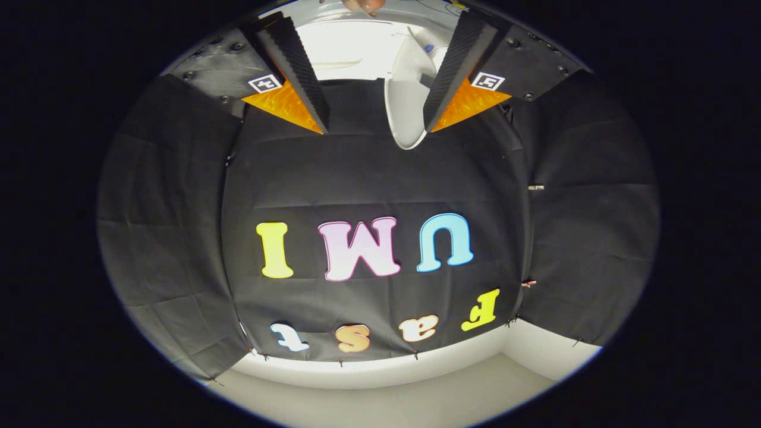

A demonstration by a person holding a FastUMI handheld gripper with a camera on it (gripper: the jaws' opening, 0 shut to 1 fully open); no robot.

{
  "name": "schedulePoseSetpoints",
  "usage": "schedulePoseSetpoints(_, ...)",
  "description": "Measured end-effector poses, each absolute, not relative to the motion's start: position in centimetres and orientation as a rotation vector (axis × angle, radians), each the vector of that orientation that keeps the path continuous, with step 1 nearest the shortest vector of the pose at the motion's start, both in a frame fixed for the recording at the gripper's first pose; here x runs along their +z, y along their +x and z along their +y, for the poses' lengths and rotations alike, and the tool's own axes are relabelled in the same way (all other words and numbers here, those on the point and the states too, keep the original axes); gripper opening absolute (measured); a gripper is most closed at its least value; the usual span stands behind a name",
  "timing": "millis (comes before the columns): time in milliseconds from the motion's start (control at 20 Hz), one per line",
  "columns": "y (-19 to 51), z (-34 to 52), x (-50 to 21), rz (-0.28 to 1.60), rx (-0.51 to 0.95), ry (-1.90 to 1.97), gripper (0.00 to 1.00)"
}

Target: Open the toilet lid.

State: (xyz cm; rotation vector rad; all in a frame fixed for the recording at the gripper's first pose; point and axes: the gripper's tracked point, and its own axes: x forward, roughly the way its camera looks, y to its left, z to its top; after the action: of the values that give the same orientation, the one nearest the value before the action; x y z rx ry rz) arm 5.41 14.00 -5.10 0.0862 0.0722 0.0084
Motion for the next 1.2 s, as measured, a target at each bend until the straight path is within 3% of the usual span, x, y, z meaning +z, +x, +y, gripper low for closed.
schedulePoseSetpoints(550, 1.5, 4.0, -1.7, 0.026, -0.033, 0.032, 0.99)
schedulePoseSetpoints(1200, 0.0, 0.7, -0.7, 0.004, 0.001, 0.057, 0.99)
